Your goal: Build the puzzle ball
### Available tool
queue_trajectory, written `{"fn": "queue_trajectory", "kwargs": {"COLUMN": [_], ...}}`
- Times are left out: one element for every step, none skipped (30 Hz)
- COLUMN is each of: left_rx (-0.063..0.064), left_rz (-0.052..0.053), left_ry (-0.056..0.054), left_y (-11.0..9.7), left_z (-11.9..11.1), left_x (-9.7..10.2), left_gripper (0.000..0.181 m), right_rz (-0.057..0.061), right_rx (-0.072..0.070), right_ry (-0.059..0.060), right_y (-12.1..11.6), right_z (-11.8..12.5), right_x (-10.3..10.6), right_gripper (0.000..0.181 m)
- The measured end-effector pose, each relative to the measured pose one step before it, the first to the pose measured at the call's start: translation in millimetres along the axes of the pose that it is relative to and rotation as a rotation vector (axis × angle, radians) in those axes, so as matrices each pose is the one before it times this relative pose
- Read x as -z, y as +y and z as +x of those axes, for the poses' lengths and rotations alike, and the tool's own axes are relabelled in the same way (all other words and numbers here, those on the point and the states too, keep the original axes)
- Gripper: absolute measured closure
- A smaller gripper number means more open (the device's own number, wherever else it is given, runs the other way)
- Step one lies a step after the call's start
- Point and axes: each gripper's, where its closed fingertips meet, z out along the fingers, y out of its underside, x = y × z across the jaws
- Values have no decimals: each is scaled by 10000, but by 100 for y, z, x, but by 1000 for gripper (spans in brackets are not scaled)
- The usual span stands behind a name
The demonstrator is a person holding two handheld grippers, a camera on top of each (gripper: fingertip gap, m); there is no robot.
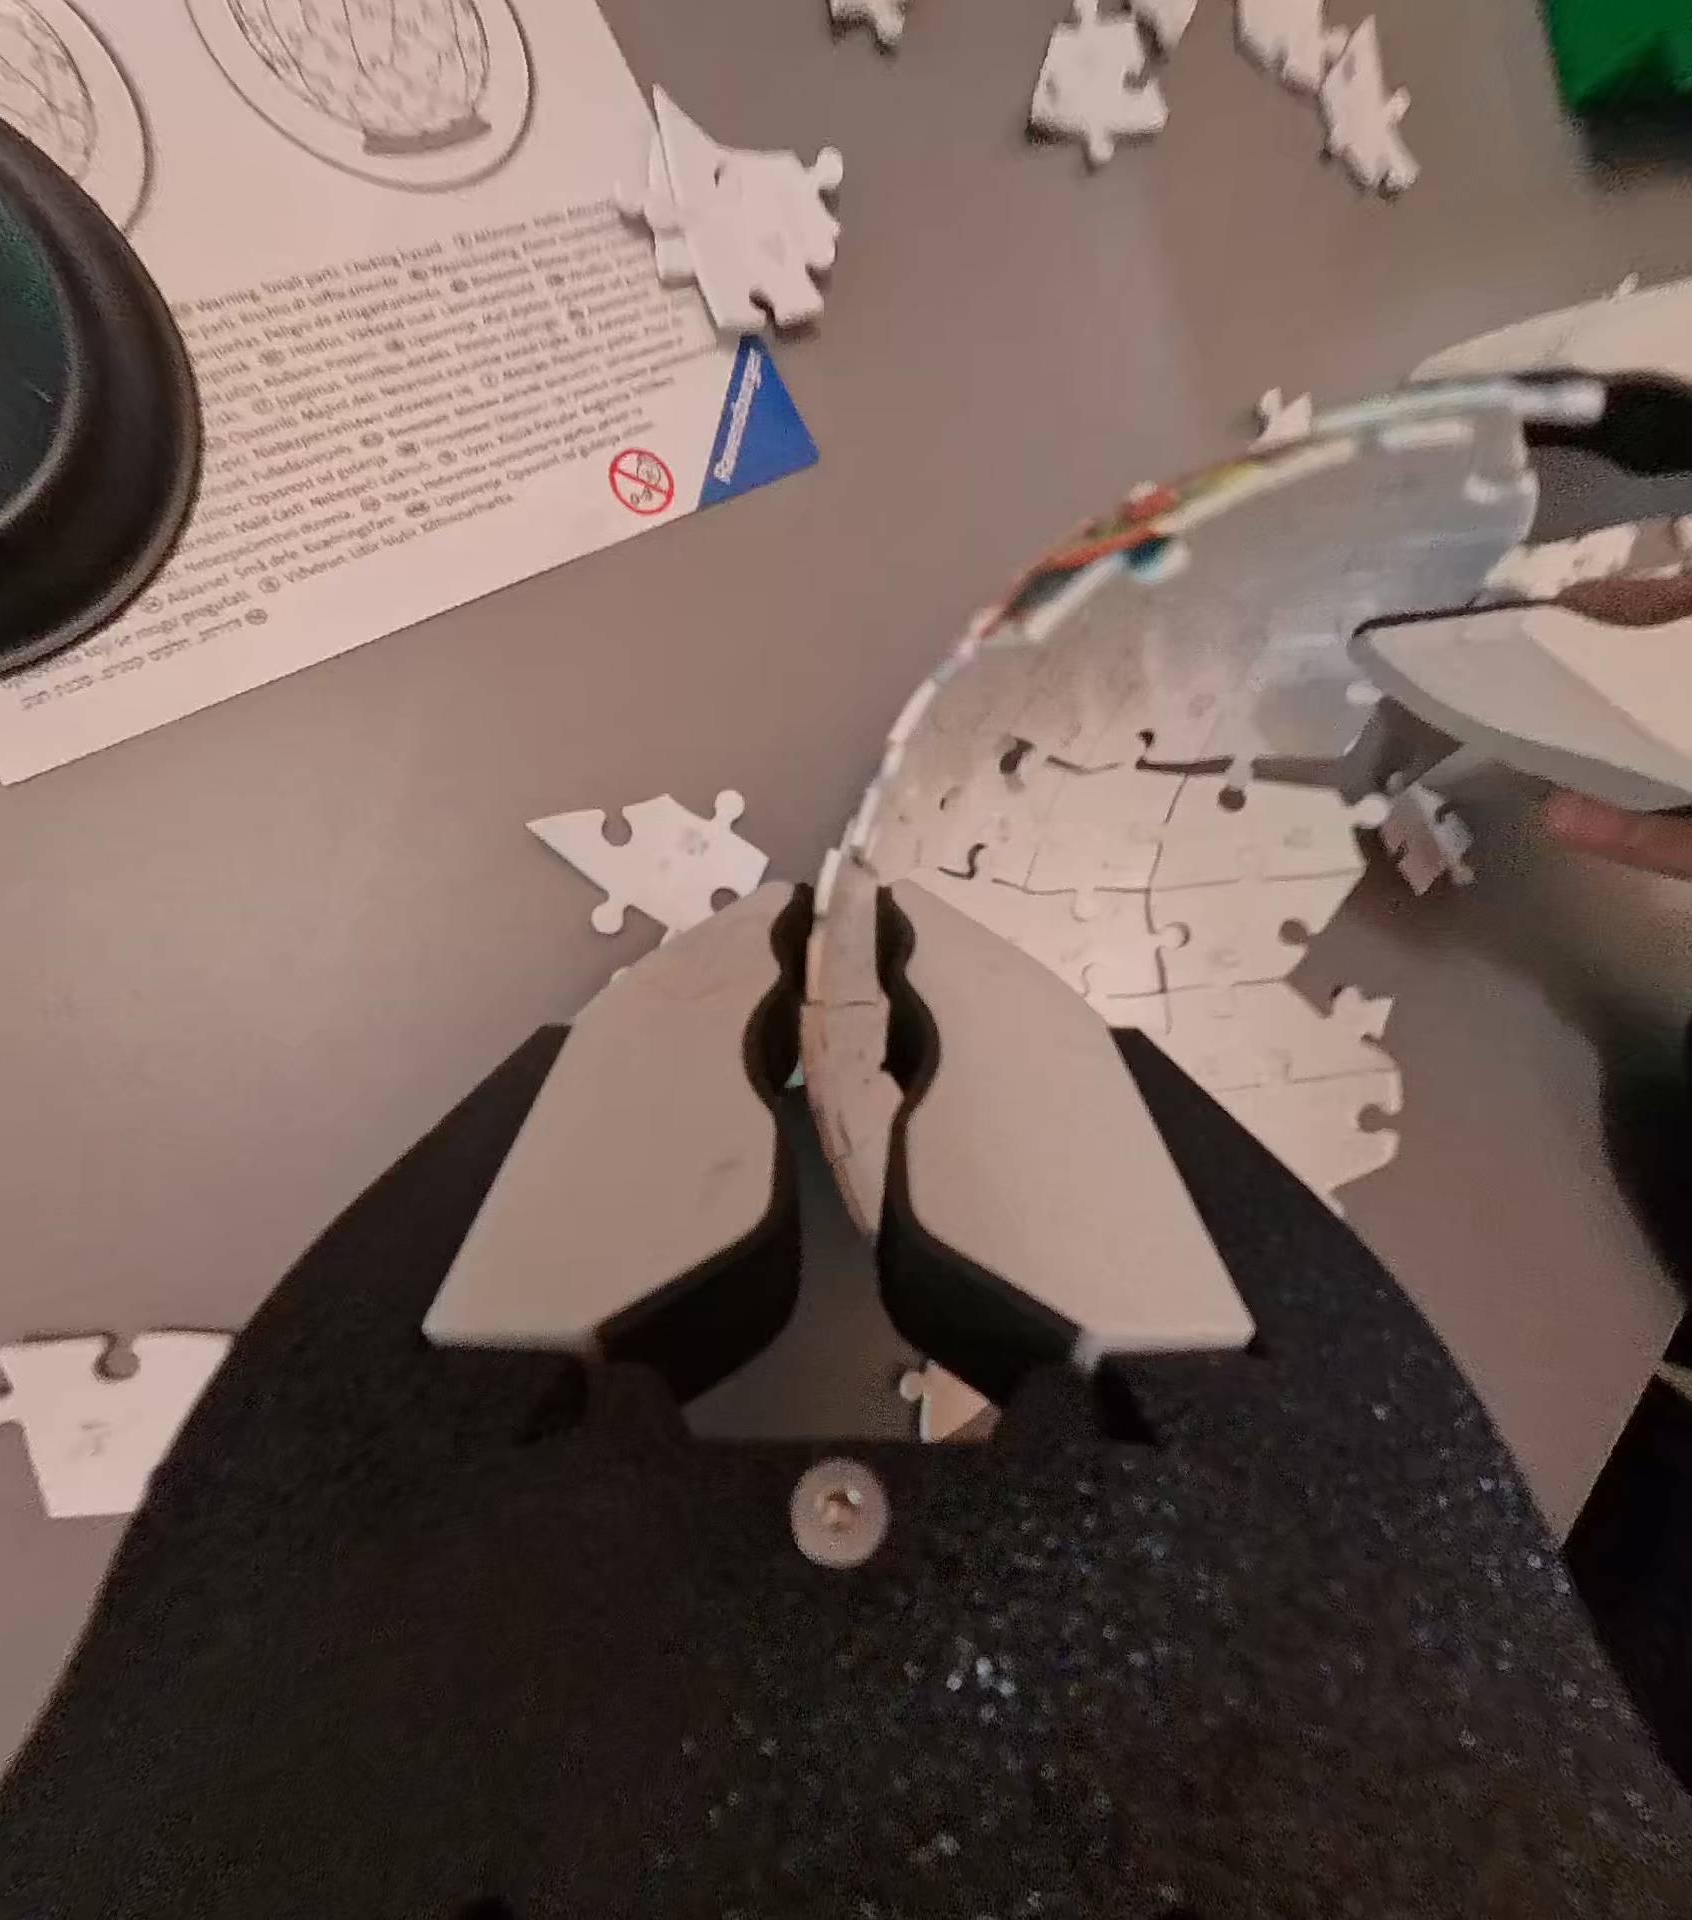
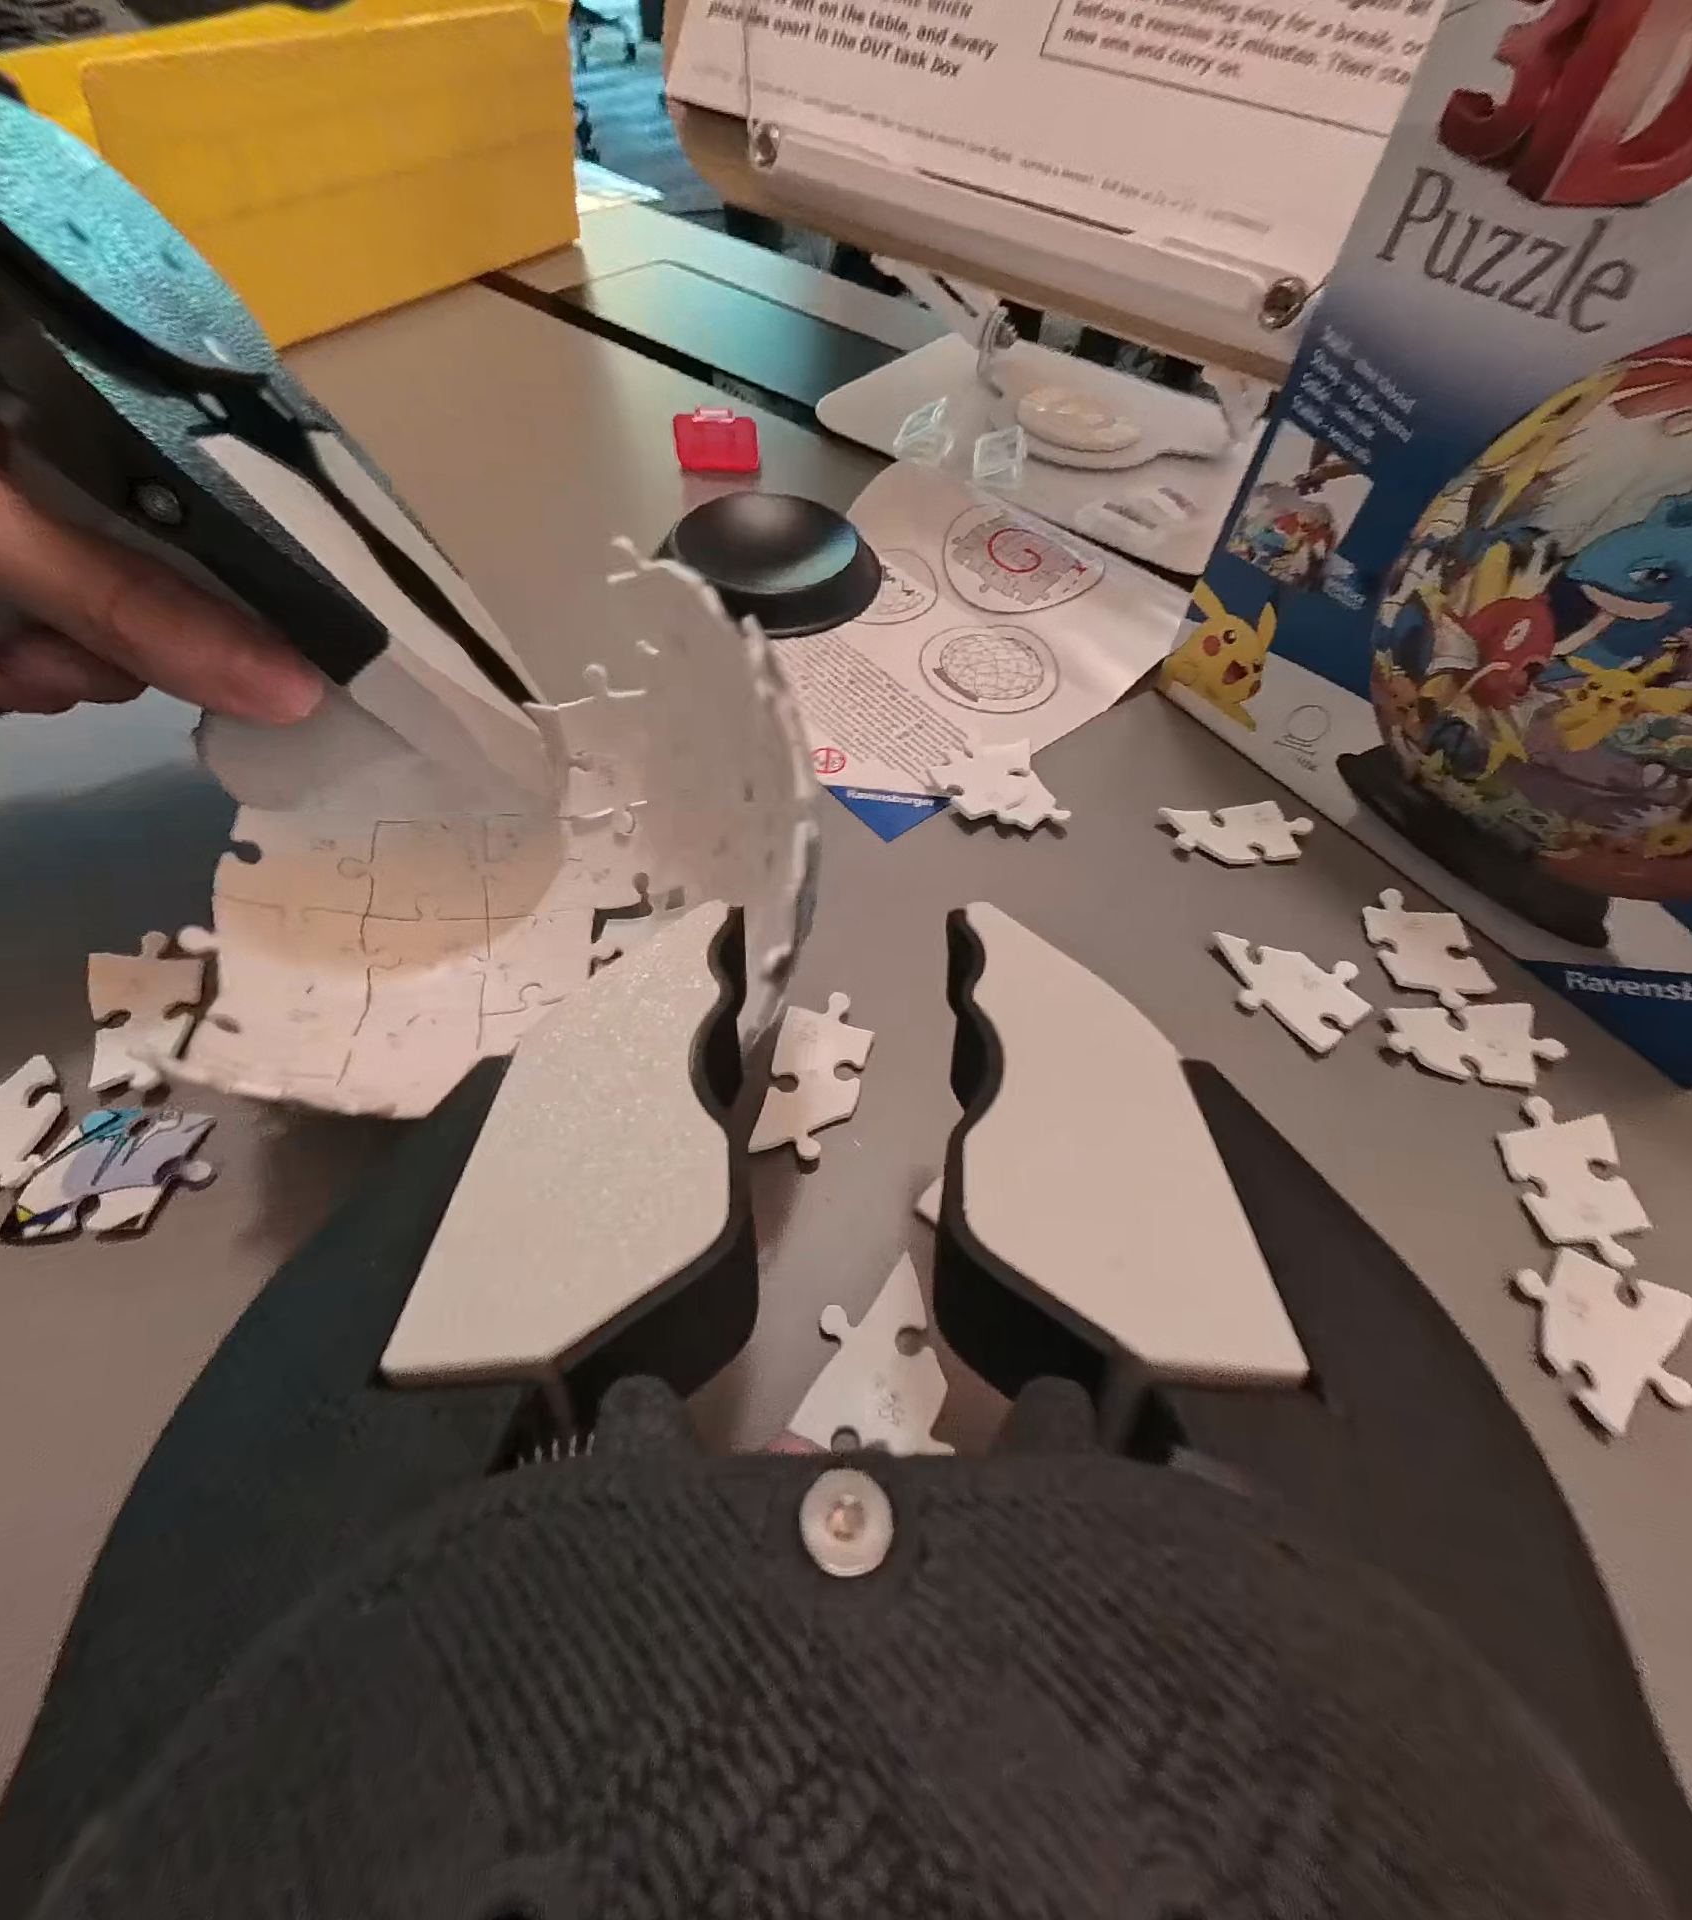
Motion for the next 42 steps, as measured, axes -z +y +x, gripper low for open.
{"fn": "queue_trajectory", "kwargs": {"left_rx": [-167, -263, -362, -385, -352, -338, -339, -309, -308, -285, -211, -132, -75, -15, 42, 41, 0, -57, -96, -90, -42, 1, 18, 27, 37, 63, 106, 159, 208, 207, 158, 107, 60, 24, 0, 11, 88, 167, 127, 12, -84, -98], "left_rz": [-377, -373, -319, -233, -171, -125, -25, 103, 154, 77, -51, -116, -104, -41, 6, 41, 62, 52, 45, 69, 87, 83, 60, 16, -10, -49, -93, -146, -153, -57, 62, 67, 63, 96, 178, 335, 481, 552, 658, 774, 796, 722], "left_ry": [-129, -199, -317, -435, -444, -447, -487, -497, -351, -161, -101, -174, -157, -8, 137, 169, 71, -95, -170, -99, 35, 159, 244, 256, 185, 117, 130, 235, 312, 309, 259, 215, 147, 61, -14, -70, -98, -87, -78, -89, -117, -214], "left_y": [226, 189, 122, 7, -77, -131, -259, -408, -454, -292, -67, 46, 70, 21, -16, -64, -63, -27, -8, -29, -38, -49, -19, 62, 100, 171, 233, 299, 304, 165, 32, 47, 58, 25, -81, -298, -456, -484, -472, -394, -118, 361], "left_z": [-173, -174, -233, -304, -256, -235, -299, -351, -215, -20, -13, -202, -255, -95, 62, 100, -42, -255, -349, -245, -69, 86, 215, 227, 121, 13, 11, 117, 226, 253, 250, 257, 196, 129, 32, -57, -124, -125, -73, -59, -95, -239], "left_x": [-149, -141, -123, -81, -5, 103, 229, 330, 336, 240, 137, 91, 80, 104, 174, 239, 317, 342, 347, 289, 178, 46, -90, -179, -215, -244, -275, -297, -267, -188, -109, -45, 19, 112, 257, 430, 628, 837, 1018, 1145, 1207, 1205], "left_gripper": [166, 163, 162, 160, 158, 156, 153, 152, 153, 154, 154, 154, 153, 153, 153, 153, 153, 153, 154, 154, 154, 154, 154, 154, 154, 154, 154, 154, 154, 154, 154, 156, 156, 155, 154, 154, 154, 153, 151, 148, 148, 148], "right_rz": [-208, -251, -255, -259, -201, -109, -50, -39, -42, -69, -36, 35, 33, 34, 29, 32, 128, 171, 44, -25, 14, 38, 64, 108, 92, -28, -87, -32, 63, 70, 25, 10, 45, 48, -16, -41, -23, -3, 48, 161, 347, 498], "right_rx": [4, 97, 197, 175, 95, 78, 36, 72, 138, 139, 135, 109, 55, 47, 25, -6, 63, 128, 48, 51, 43, -48, -125, -105, -27, 54, 88, 80, 72, 74, 44, 45, 100, 92, 25, 10, -29, -74, -73, -2, 14, -169], "right_ry": [-133, -53, -60, -9, 92, 40, -55, -129, -122, -1, 17, -58, -86, -100, -67, 71, 88, 8, 106, 114, 101, 77, 30, -30, -51, -58, 1, 93, 108, 91, 141, 135, 61, 47, 86, 60, 87, 137, 152, 182, 398, 517], "right_y": [121, 184, 190, 211, 126, 41, 4, 21, 81, 141, 81, 0, -22, -29, -10, 7, -97, -88, 147, 275, 262, 226, 143, 18, -54, 61, 163, 115, 21, 28, 98, 35, -40, -35, 68, 122, 124, 123, 41, -175, -462, -601], "right_z": [-60, 55, 15, 79, 212, 127, -14, -111, -115, 45, 62, -17, 9, 53, 142, 385, 432, 286, 420, 400, 298, 192, 76, -42, -105, -121, -45, 79, 71, 67, 159, 158, 34, 14, 101, 87, 147, 207, 193, 158, 352, 431], "right_x": [-323, -339, -311, -270, -231, -164, -137, -142, -92, -47, 20, 111, 180, 248, 294, 325, 321, 296, 227, 126, 44, -22, -65, -87, -108, -101, -85, -80, -60, -60, -48, 3, 45, 63, 80, 100, 176, 310, 503, 808, 1167, 1461], "right_gripper": [145, 145, 145, 146, 145, 146, 148, 150, 155, 157, 156, 156, 156, 156, 156, 156, 156, 156, 156, 156, 156, 156, 156, 156, 156, 156, 156, 156, 156, 156, 156, 157, 157, 157, 157, 157, 157, 157, 155, 153, 152, 152]}}
